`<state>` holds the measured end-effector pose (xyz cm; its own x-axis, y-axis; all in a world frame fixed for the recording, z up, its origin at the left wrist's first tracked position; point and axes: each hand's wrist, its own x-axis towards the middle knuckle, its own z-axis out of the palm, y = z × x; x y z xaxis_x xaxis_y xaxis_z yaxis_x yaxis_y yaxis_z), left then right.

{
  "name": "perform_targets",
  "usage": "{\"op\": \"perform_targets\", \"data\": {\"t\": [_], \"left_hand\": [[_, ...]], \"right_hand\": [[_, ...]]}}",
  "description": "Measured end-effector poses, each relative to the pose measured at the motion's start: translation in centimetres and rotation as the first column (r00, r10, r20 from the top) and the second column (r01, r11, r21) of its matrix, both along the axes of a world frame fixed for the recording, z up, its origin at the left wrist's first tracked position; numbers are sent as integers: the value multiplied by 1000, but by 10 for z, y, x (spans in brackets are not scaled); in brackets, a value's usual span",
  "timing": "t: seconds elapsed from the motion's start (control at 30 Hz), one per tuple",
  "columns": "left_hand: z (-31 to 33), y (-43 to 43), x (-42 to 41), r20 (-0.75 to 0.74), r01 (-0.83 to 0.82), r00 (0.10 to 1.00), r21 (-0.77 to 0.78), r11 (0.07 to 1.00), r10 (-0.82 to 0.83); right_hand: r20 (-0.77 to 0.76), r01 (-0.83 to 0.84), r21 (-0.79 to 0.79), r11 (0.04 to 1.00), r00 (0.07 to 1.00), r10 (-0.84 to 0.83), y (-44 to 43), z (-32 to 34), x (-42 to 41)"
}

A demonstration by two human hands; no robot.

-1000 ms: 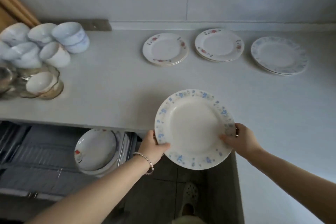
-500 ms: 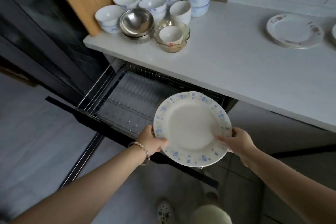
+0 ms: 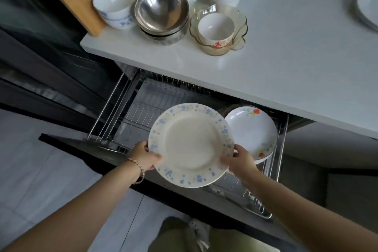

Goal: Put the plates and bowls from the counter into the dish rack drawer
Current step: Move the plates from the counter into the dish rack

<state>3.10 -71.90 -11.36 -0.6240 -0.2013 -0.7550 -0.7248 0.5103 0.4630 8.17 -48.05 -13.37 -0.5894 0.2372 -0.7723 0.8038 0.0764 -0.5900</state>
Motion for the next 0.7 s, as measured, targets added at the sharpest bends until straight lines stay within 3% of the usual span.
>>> {"op": "perform_targets", "data": {"t": [0.2, 0.5, 0.7], "left_hand": [[-67, -48, -72, 50, 113, 993, -93, 989, -109], [-191, -74, -166, 119, 283, 954, -64, 957, -275], [-245, -47, -193, 27, 341, 940, -38, 939, -340]], "right_hand": [[77, 168, -64, 984, 984, -163, -56, -59, -45], [245, 422, 36, 906, 875, -418, -107, -174, -103], [129, 534, 183, 826, 820, -558, -100, -212, -120]]}}
